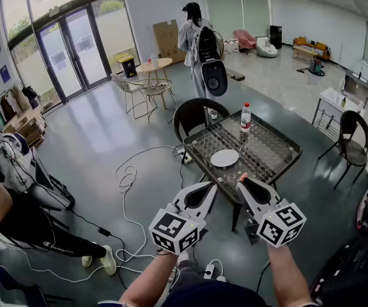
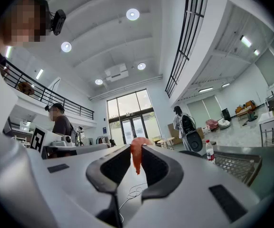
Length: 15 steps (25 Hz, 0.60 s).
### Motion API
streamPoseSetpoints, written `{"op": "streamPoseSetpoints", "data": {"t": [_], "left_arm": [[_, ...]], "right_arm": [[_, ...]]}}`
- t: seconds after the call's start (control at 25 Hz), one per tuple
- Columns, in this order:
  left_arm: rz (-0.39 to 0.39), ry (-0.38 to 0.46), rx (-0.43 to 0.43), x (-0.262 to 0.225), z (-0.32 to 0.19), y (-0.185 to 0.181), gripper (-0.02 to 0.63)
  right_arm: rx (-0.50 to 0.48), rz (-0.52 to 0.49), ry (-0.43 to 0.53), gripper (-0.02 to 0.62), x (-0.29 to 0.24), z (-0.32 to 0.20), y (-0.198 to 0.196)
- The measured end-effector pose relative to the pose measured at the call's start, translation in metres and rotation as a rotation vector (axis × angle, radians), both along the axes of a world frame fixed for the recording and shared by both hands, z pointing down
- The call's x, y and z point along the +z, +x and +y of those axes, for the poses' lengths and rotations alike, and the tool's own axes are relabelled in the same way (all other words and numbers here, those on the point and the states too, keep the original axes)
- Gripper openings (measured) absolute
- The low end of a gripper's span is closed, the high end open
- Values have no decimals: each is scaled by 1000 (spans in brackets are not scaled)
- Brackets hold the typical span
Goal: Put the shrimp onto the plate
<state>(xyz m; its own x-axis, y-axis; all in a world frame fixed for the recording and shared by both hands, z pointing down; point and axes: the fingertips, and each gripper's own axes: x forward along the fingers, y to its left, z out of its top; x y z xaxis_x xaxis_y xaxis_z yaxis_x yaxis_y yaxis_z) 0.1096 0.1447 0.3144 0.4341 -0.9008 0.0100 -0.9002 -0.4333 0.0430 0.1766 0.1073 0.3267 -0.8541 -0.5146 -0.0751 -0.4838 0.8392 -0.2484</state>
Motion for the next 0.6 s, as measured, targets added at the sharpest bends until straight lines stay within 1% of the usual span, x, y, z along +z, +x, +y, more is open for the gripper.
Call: {"op": "streamPoseSetpoints", "data": {"t": [0.2,0.6], "left_arm": [[0,0,4,0,1,3,9],[6,-10,10,8,4,-2,9]], "right_arm": [[1,0,3,72,-1,2,2],[-4,-5,11,72,0,6,-3]]}}
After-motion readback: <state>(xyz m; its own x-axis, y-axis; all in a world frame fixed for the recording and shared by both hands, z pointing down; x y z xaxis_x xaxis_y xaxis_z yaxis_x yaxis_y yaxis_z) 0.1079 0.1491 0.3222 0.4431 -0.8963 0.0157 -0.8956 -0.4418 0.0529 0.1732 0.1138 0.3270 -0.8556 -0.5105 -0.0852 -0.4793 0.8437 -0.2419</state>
